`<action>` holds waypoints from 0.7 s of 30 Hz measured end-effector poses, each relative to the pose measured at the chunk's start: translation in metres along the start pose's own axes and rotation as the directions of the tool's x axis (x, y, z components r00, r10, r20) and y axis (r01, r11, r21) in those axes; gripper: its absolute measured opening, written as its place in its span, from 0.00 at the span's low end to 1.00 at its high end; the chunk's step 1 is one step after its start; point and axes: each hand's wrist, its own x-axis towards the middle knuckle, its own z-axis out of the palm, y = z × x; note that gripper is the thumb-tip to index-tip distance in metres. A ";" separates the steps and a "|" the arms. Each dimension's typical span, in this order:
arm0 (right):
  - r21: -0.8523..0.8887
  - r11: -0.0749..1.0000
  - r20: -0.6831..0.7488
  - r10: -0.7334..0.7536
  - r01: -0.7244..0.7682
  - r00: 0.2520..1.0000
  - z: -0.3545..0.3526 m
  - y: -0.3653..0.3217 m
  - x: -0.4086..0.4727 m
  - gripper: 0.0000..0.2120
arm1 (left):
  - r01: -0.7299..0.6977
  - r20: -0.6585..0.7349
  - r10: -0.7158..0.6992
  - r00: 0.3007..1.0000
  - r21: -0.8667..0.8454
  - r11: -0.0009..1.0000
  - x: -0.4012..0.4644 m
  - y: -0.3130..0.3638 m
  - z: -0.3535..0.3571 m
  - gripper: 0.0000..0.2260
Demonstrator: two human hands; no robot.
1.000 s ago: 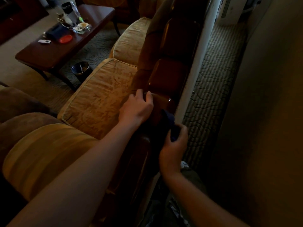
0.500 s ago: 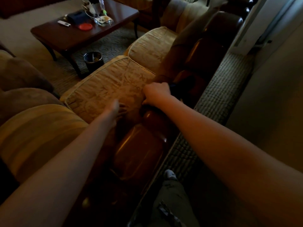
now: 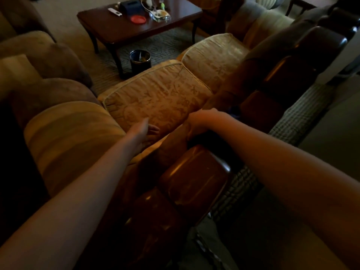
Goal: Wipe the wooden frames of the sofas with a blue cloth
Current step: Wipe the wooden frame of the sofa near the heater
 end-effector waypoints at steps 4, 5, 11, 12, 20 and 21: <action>0.031 0.984 0.093 -0.176 0.173 0.980 0.008 -0.046 -0.011 0.27 | 0.017 0.019 -0.018 1.000 0.014 1.000 -0.002 -0.005 0.000 0.25; 0.057 0.968 0.090 -0.250 0.245 0.964 0.011 -0.061 -0.018 0.25 | 0.021 0.038 -0.022 0.999 0.032 0.999 -0.005 -0.004 0.002 0.25; 0.166 0.931 0.092 -0.343 0.325 0.935 0.008 -0.075 -0.030 0.19 | -0.010 0.117 0.007 0.993 0.025 1.000 -0.013 -0.005 -0.002 0.25; 0.180 0.948 0.095 -0.284 0.264 0.954 0.006 -0.064 -0.025 0.19 | -0.022 0.110 0.020 0.994 0.009 1.000 -0.015 -0.007 -0.008 0.25; 0.016 0.974 0.055 -0.226 0.225 0.973 0.025 -0.102 -0.027 0.21 | 0.021 0.038 -0.019 0.999 -0.056 0.998 -0.035 -0.035 -0.046 0.25; 0.035 0.953 0.042 -0.303 0.302 0.952 0.030 -0.114 -0.032 0.16 | 0.023 0.044 -0.021 0.999 -0.054 0.998 -0.038 -0.036 -0.046 0.24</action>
